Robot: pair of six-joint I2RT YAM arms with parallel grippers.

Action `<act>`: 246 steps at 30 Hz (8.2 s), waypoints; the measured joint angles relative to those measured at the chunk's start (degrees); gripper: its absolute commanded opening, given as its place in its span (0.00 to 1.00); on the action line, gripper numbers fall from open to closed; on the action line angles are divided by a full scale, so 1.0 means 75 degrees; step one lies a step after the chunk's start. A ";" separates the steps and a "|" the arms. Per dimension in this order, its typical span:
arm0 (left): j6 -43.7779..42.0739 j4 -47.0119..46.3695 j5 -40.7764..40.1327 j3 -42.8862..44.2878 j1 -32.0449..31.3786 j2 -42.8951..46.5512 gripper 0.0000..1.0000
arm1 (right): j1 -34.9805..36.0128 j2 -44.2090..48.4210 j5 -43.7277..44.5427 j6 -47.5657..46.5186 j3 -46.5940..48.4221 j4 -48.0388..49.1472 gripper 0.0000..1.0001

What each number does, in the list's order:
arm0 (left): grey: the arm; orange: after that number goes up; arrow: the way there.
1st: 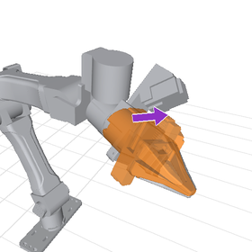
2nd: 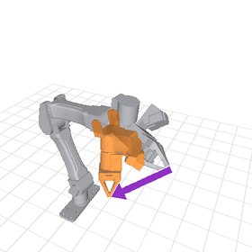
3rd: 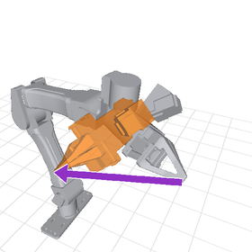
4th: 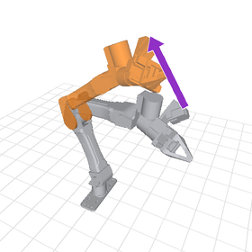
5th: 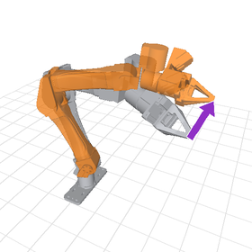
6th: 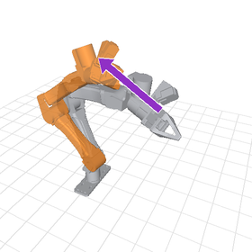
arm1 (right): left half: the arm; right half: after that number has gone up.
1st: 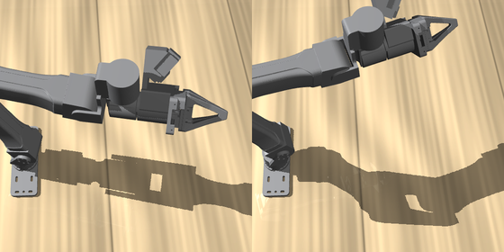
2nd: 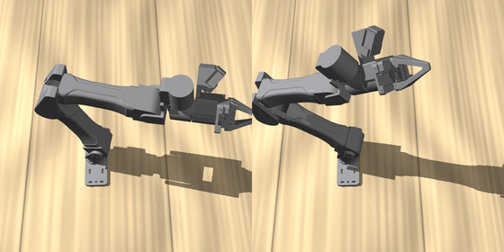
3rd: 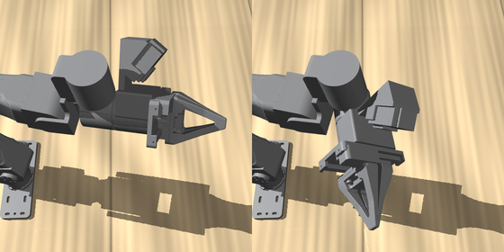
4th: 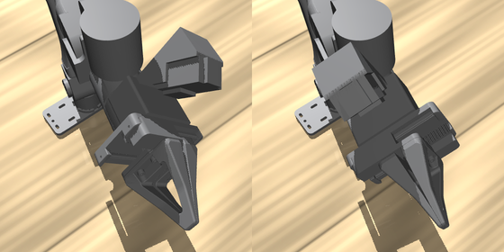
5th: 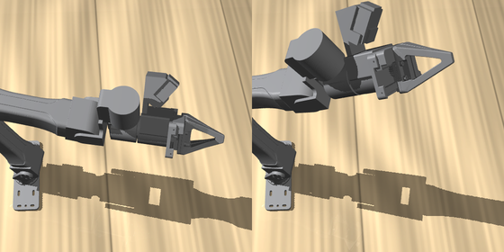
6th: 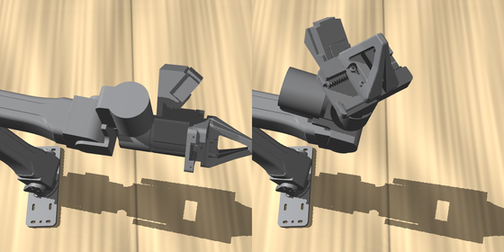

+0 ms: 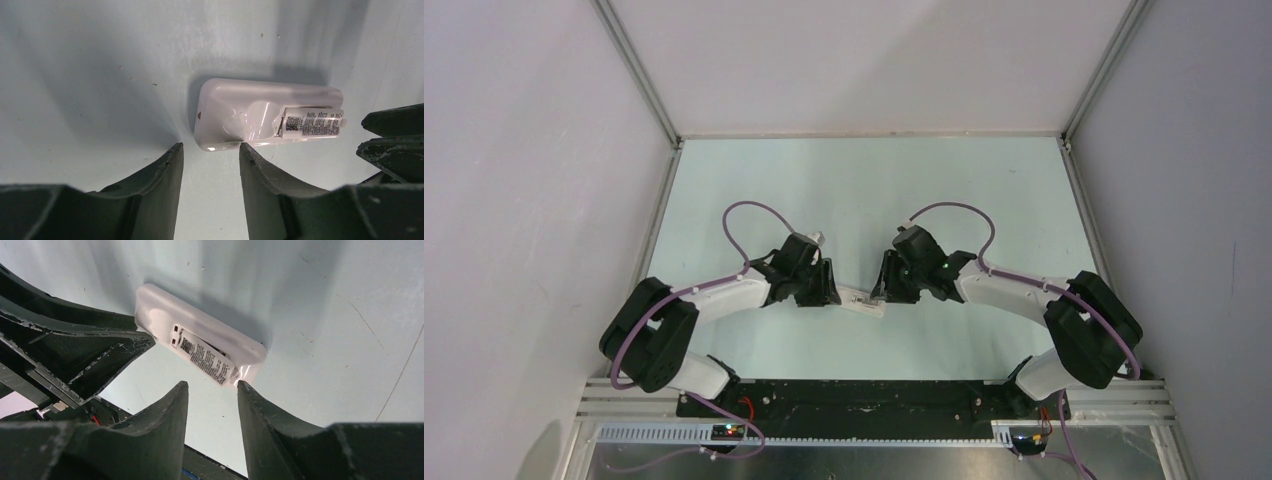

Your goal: Load the batteries into the remote control

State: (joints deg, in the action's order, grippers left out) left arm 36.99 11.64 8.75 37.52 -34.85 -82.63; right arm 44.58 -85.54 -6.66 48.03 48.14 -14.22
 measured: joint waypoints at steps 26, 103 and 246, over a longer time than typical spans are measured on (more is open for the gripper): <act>-0.0009 -0.0003 0.0000 -0.0003 0.0000 0.0000 0.50 | 0.0082 -0.0326 0.0012 0.0262 0.0000 0.0201 0.40; -0.0020 -0.0122 0.0073 -0.0003 0.0017 -0.0064 0.50 | 0.0737 -0.0522 0.0638 0.0656 -0.0003 0.0458 0.00; -0.0102 -0.0507 0.0548 0.0233 0.0122 -0.0309 0.76 | 0.0114 -0.0399 0.0137 0.1128 -0.0420 0.0801 0.00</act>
State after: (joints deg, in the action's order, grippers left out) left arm 36.23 7.84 12.86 39.27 -33.93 -84.95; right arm 45.43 -88.53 -5.63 56.49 44.99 -8.21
